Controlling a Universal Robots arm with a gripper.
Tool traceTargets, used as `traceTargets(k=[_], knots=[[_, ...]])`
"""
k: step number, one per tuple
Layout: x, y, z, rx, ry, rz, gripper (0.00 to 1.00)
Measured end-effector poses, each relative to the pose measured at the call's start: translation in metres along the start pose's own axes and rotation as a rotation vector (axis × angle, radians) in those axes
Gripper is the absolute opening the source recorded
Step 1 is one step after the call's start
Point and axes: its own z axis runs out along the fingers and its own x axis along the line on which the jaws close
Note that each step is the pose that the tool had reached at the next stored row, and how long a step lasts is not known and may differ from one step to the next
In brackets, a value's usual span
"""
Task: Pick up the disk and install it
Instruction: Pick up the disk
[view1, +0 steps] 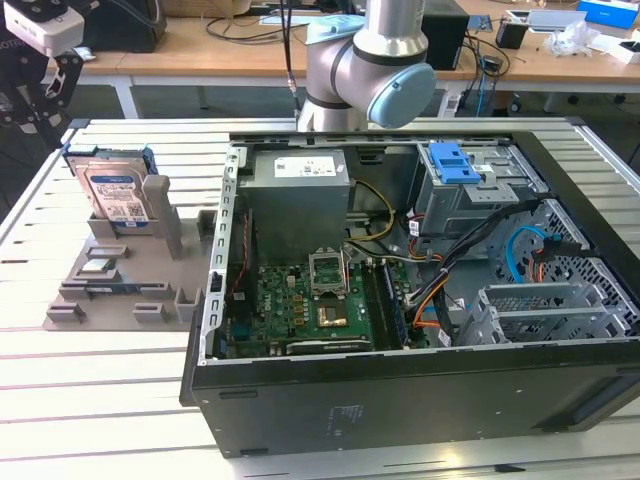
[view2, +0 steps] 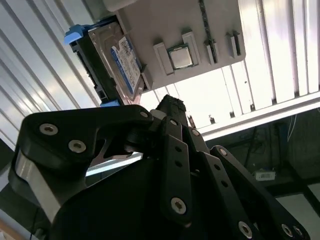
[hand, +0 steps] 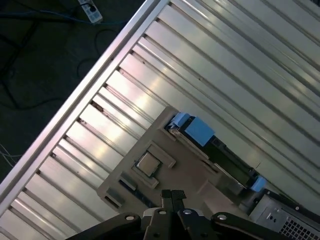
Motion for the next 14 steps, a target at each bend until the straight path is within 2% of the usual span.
traceTargets(k=[4, 10, 14], knots=[[0.0000, 0.0000, 0.0000, -0.0015, 0.0031, -0.074, 0.10], [0.0000, 0.0000, 0.0000, 0.0026, 0.0098, -0.131, 0.10], [0.0000, 0.0000, 0.0000, 0.0026, 0.0112, -0.155, 0.10]])
